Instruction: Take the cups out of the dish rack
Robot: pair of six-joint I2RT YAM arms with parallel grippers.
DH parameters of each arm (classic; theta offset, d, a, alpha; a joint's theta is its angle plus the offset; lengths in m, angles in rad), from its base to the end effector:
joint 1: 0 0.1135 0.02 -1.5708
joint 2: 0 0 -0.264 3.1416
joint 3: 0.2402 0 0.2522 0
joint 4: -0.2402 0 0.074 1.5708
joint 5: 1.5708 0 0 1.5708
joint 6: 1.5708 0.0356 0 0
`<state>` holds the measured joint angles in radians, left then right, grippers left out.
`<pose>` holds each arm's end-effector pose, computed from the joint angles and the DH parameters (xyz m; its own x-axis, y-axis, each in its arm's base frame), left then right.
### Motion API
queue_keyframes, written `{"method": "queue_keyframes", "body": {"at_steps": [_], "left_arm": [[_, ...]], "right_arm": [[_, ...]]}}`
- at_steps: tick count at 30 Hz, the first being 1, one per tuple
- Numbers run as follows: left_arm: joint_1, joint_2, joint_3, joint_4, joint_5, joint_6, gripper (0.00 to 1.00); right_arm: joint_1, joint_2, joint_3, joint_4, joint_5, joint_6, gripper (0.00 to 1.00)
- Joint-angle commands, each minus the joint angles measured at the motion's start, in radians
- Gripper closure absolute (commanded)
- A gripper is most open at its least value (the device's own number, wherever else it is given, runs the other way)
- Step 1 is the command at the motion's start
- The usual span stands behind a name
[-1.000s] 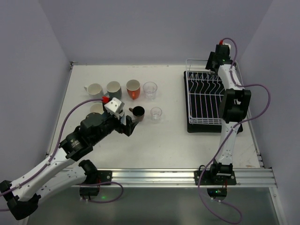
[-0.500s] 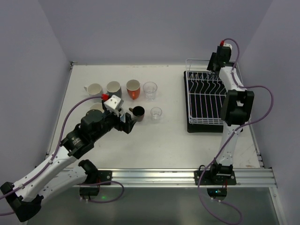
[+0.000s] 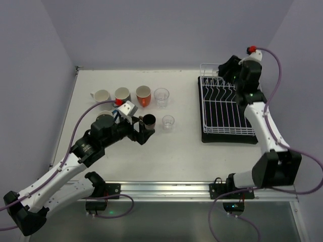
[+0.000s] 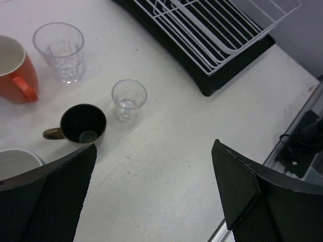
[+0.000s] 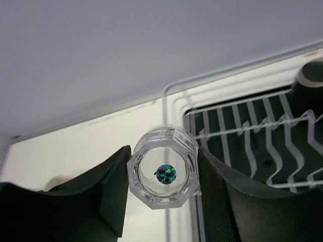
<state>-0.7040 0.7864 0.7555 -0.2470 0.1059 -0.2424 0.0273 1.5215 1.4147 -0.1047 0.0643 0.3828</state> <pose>0.1389 -0.1229 0.3228 -0.3761 0.0062 -0.9266 0.6499 0.7146 -0.2590 0.3640 0.0076 0.3877 -0.1814 0.3679 -0.9120 0.1114 0.9291 0.3527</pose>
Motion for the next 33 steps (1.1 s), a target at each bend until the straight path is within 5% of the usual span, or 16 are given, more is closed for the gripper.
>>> {"method": "queue_keyframes", "body": {"at_steps": [1,9,14,28,30,33], "left_arm": [[0.008,0.013,0.047,0.123,0.13,-0.098,0.01],[-0.005,0.091,-0.059,0.513,0.347,-0.4,0.0],[-0.066,0.177,-0.094,0.666,0.377,-0.517,0.02],[-0.158,0.416,-0.01,0.87,0.325,-0.557,0.16],[-0.158,0.422,-0.022,0.896,0.282,-0.555,0.2],[-0.158,0.428,-0.03,0.914,0.239,-0.549,0.47]], "right_arm": [[0.089,-0.229,-0.288,0.186,-0.144,0.217,0.74],[0.275,-0.731,-0.862,0.529,-0.423,0.603,0.75],[0.335,-0.9,-0.982,0.52,-0.44,0.683,0.75],[0.416,-0.811,-1.123,0.744,-0.52,0.791,0.74],[0.441,-0.779,-1.134,0.783,-0.52,0.795,0.74],[0.462,-0.747,-1.146,0.818,-0.511,0.804,0.74]]}}
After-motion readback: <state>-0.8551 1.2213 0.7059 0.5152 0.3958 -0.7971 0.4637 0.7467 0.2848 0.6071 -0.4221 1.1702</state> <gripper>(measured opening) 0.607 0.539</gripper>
